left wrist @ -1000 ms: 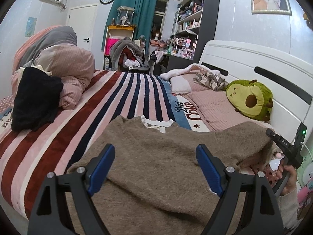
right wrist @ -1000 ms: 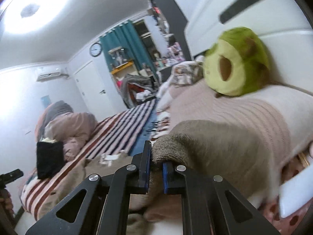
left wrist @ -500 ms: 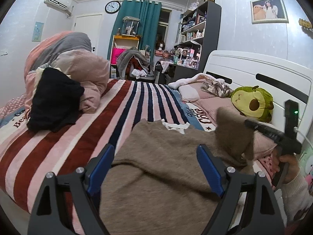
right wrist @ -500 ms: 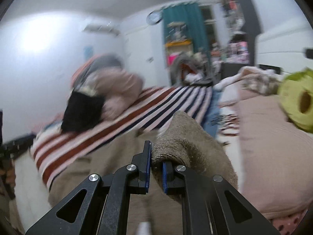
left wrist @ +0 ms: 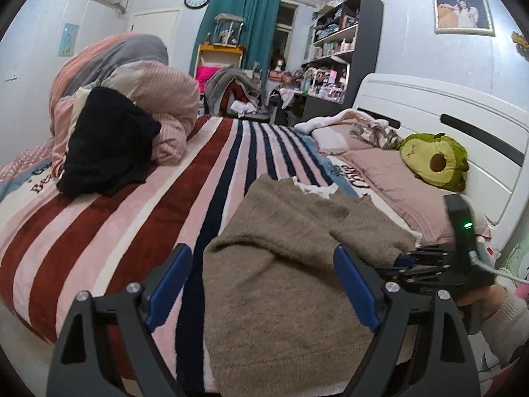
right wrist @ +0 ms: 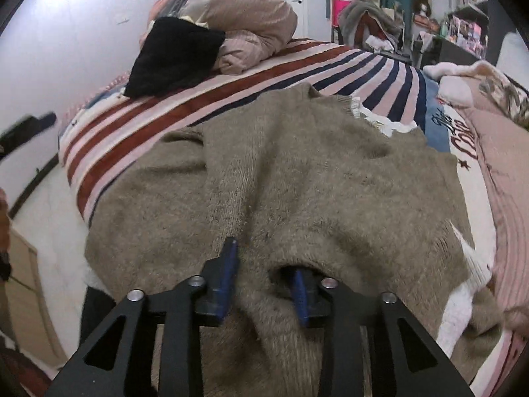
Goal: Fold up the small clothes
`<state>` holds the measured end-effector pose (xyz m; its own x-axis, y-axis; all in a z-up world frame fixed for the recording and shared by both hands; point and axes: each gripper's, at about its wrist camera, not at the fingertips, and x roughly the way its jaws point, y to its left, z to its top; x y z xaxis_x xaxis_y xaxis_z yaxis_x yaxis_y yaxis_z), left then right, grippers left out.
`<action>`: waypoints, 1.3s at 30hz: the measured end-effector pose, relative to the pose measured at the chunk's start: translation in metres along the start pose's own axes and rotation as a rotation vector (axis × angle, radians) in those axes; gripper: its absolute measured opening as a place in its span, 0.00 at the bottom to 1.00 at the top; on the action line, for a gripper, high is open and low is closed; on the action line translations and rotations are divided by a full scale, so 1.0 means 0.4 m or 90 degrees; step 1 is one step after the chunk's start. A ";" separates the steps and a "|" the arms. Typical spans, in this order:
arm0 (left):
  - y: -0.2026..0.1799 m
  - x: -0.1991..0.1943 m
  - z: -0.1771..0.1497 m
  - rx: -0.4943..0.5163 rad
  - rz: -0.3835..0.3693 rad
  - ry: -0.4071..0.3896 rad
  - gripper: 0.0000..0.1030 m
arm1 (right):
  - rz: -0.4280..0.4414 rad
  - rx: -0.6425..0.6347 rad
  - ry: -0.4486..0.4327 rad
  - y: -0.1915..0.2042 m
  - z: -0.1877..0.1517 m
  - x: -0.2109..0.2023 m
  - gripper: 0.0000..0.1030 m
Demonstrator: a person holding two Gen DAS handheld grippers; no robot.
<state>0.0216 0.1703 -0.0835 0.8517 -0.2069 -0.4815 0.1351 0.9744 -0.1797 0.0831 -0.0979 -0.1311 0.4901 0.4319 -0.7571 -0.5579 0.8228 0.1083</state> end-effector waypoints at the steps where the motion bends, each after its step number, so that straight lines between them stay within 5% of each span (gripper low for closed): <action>1: 0.000 0.004 -0.001 -0.004 0.004 0.004 0.83 | 0.006 -0.001 -0.005 0.001 -0.005 -0.017 0.36; 11: -0.121 0.061 0.018 0.045 -0.055 0.026 0.83 | -0.056 0.040 -0.106 -0.093 -0.057 -0.245 0.44; 16: -0.285 0.140 0.017 0.110 -0.129 0.061 0.83 | -0.123 0.101 -0.157 -0.180 -0.113 -0.315 0.49; 24: -0.586 0.294 -0.020 0.251 -0.222 0.156 0.83 | -0.103 0.215 -0.189 -0.302 -0.226 -0.346 0.49; 31: -0.709 0.435 -0.073 0.297 -0.194 0.257 0.83 | -0.074 0.286 -0.198 -0.371 -0.310 -0.365 0.49; 39: -0.760 0.486 -0.117 0.327 -0.160 0.297 0.79 | -0.060 0.325 -0.182 -0.423 -0.374 -0.341 0.51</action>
<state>0.1224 -0.1704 -0.1628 0.4750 -0.3338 -0.8142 0.6155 0.7873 0.0363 0.0104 -0.3512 -0.1425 0.7223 0.3718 -0.5832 -0.1446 0.9058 0.3983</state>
